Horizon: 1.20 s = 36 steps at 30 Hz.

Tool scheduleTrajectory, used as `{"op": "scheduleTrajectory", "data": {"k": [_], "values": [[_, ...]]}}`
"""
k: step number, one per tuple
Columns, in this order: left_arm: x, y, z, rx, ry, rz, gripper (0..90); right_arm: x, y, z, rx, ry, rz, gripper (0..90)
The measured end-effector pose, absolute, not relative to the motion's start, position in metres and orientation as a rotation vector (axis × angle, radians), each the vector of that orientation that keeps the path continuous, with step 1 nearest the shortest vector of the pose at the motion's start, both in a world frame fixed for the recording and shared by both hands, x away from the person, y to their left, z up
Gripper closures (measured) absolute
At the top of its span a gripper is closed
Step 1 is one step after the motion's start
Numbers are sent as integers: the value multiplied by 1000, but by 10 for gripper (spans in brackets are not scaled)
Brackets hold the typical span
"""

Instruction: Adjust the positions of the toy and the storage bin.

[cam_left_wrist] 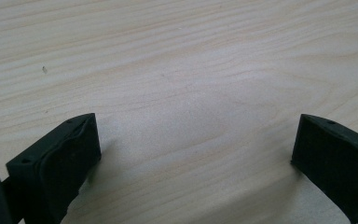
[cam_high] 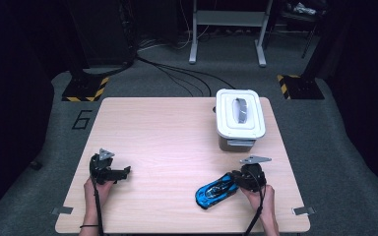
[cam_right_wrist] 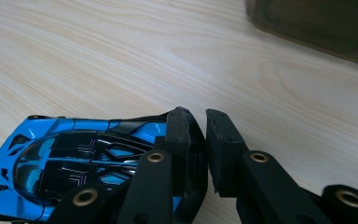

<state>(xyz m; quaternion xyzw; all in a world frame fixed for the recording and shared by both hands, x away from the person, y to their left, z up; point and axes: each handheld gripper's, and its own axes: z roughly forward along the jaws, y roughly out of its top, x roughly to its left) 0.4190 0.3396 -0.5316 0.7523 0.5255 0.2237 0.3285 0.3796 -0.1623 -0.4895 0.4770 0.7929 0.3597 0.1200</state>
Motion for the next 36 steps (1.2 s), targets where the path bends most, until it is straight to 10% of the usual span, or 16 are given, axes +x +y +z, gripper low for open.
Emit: {"op": "scheduleTrajectory", "data": {"k": [20,36], "values": [[419,340,-532,1969,1375,585,9,408,-124,-485,1221,2401,1051,900],[419,340,-532,1969,1375,585,9,368,-132,-480,1243,2388,1048,714]]}}
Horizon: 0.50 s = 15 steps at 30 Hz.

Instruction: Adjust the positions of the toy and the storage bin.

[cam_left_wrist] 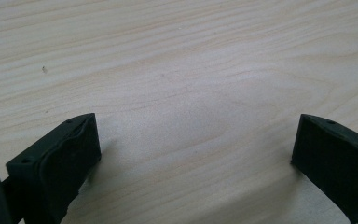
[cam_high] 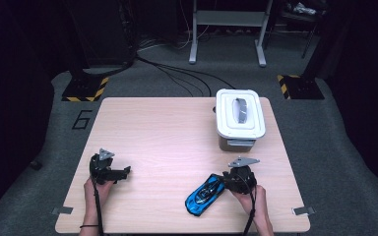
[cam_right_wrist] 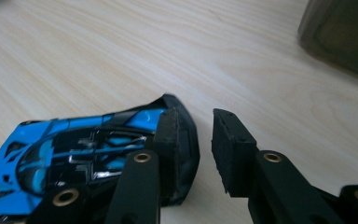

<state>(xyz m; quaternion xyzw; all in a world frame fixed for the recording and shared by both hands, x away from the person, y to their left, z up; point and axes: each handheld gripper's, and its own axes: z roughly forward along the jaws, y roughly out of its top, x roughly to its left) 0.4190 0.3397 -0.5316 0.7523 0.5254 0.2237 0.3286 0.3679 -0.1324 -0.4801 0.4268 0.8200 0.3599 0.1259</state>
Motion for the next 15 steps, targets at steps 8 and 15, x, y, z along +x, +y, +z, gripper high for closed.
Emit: {"op": "scheduleTrajectory", "data": {"k": [8,15], "values": [[419,340,-532,1969,1375,585,10,362,-131,-484,1288,2411,990,711],[419,340,-532,1970,1375,586,10,366,-125,-488,1318,2405,960,770]]}}
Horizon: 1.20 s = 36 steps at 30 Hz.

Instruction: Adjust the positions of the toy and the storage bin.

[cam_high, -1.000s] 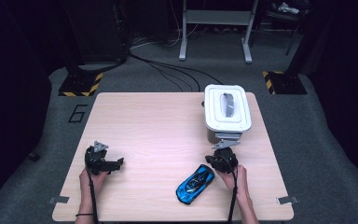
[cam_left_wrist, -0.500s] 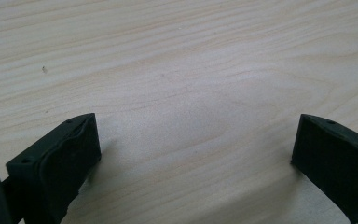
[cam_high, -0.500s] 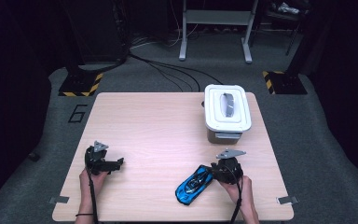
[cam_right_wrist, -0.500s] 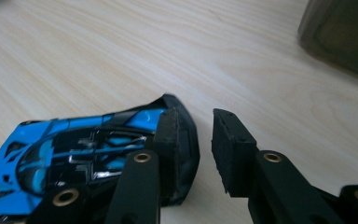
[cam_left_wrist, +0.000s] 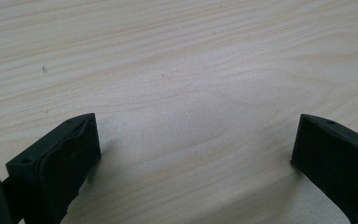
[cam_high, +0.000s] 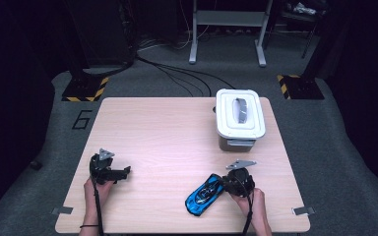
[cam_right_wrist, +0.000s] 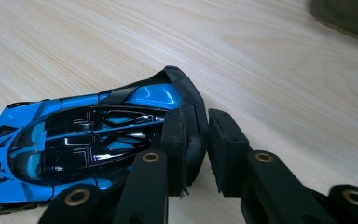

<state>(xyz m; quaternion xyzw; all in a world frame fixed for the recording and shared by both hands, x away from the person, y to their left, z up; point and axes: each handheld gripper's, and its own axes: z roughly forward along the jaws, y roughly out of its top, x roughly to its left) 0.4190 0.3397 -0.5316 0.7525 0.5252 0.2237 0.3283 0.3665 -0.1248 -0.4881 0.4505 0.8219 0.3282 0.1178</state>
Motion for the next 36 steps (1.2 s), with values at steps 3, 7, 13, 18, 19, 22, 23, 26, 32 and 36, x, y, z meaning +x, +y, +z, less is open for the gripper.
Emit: {"op": "scheduleTrajectory", "data": {"k": [3,7,13,18,19,22,23,26,32,36], "values": [[419,340,-532,1969,1375,585,9,368,-125,-488,1300,2399,953,774],[419,340,-532,1969,1375,585,9,371,-128,-489,1283,2395,978,776],[419,340,-532,1970,1375,585,9,379,-127,-490,1238,2418,987,775],[419,340,-532,1970,1375,585,9,391,-120,-489,1198,2433,989,772],[419,340,-532,1970,1375,585,9,396,-116,-489,1193,2429,993,769],[419,340,-532,1969,1375,586,10,401,-114,-488,1179,2437,998,768],[419,340,-532,1970,1375,586,10,404,-112,-488,1169,2442,996,768],[419,340,-532,1969,1376,585,9,406,-111,-489,1175,2444,1001,766],[419,340,-532,1969,1375,586,9,410,-112,-491,1176,2432,1020,758],[419,340,-532,1969,1376,586,10,404,-111,-490,1209,2375,1008,588]]}}
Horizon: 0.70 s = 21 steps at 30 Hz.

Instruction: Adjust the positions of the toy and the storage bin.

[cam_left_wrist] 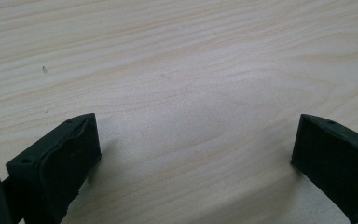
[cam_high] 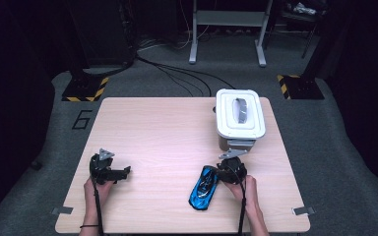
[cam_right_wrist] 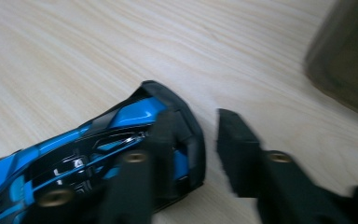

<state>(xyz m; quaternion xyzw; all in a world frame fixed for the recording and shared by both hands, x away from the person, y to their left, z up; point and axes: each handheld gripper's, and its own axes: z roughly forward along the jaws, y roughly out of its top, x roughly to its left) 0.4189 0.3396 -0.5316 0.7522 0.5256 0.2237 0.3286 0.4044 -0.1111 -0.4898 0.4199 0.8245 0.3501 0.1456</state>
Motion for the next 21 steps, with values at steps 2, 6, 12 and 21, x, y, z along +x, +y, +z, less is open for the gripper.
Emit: {"op": "scheduleTrajectory", "data": {"k": [2,6,12,21], "values": [[419,340,-532,1969,1375,585,10,395,-111,-485,1285,2309,1016,456],[419,340,-532,1969,1375,585,10,384,-106,-482,1380,2240,968,287],[418,340,-531,1974,1374,582,10,358,-97,-482,1567,2160,985,129],[418,340,-531,1974,1374,578,9,346,-66,-492,1689,2123,953,0]]}}
